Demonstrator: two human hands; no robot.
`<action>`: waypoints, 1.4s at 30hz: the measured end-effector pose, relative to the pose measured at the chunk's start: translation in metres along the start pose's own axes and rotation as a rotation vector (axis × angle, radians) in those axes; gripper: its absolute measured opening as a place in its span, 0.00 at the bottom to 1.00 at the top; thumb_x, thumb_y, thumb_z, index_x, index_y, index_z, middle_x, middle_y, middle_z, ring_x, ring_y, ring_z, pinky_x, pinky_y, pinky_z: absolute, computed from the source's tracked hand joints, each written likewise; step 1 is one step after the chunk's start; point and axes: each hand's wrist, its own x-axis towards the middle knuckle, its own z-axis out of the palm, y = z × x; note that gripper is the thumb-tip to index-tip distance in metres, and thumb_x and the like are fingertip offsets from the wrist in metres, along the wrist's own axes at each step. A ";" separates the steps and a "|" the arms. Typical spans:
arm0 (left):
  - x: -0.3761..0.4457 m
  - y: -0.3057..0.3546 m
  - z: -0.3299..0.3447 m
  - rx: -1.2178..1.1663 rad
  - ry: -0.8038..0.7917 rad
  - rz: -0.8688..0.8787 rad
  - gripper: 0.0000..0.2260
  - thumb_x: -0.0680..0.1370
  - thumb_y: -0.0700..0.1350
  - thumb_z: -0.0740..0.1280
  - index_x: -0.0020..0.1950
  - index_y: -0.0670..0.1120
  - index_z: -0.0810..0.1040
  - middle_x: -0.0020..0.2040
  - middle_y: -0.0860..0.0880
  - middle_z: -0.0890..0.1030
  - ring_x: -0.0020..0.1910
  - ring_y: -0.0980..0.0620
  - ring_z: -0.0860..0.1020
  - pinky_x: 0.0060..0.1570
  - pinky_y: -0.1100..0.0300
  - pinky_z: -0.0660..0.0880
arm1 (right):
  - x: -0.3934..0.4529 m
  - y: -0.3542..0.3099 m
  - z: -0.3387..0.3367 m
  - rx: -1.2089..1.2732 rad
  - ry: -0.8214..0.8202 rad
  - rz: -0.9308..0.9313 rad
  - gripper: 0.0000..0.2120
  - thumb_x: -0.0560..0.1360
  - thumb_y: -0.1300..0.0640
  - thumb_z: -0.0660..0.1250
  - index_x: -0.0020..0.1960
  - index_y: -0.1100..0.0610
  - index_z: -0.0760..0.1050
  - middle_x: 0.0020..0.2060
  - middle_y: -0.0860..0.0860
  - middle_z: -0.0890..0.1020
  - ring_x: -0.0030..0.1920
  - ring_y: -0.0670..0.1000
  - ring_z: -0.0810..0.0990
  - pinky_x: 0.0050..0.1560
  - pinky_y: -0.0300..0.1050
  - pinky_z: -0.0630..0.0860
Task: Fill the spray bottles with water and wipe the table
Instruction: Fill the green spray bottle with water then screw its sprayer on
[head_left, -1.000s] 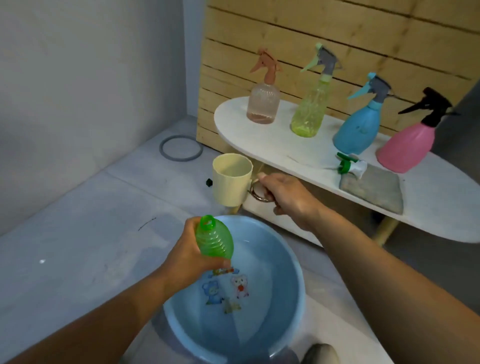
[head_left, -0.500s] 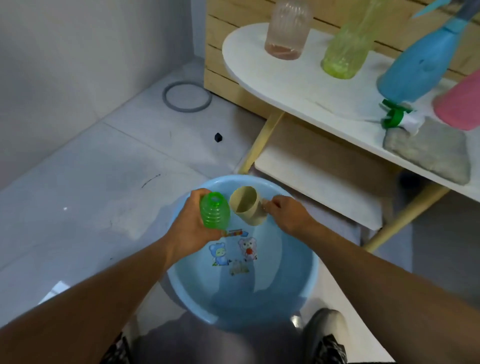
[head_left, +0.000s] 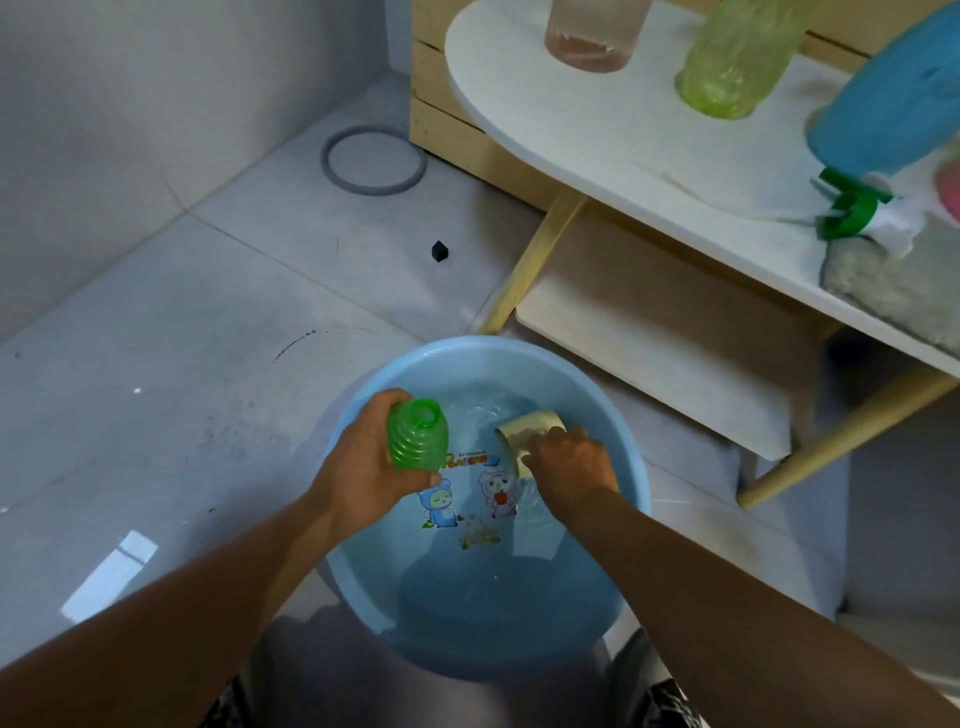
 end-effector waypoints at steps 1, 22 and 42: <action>0.000 -0.001 0.000 0.002 0.003 -0.004 0.38 0.64 0.45 0.86 0.67 0.55 0.68 0.61 0.53 0.75 0.59 0.52 0.76 0.60 0.54 0.74 | 0.000 -0.005 0.001 0.014 -0.020 0.004 0.14 0.85 0.48 0.58 0.68 0.48 0.74 0.58 0.52 0.80 0.59 0.56 0.78 0.50 0.49 0.77; -0.004 0.048 -0.028 -0.125 0.137 0.010 0.36 0.64 0.38 0.84 0.62 0.56 0.67 0.50 0.53 0.80 0.43 0.66 0.79 0.40 0.73 0.72 | -0.037 0.014 -0.066 1.399 -0.076 0.387 0.19 0.68 0.42 0.74 0.34 0.51 0.67 0.29 0.49 0.66 0.30 0.49 0.63 0.30 0.41 0.62; -0.031 0.204 -0.102 0.107 -0.145 0.186 0.36 0.64 0.44 0.85 0.65 0.53 0.69 0.55 0.53 0.81 0.53 0.56 0.81 0.53 0.58 0.81 | -0.103 0.062 -0.314 1.289 0.391 0.086 0.20 0.73 0.44 0.74 0.32 0.52 0.67 0.28 0.49 0.67 0.29 0.48 0.64 0.31 0.41 0.63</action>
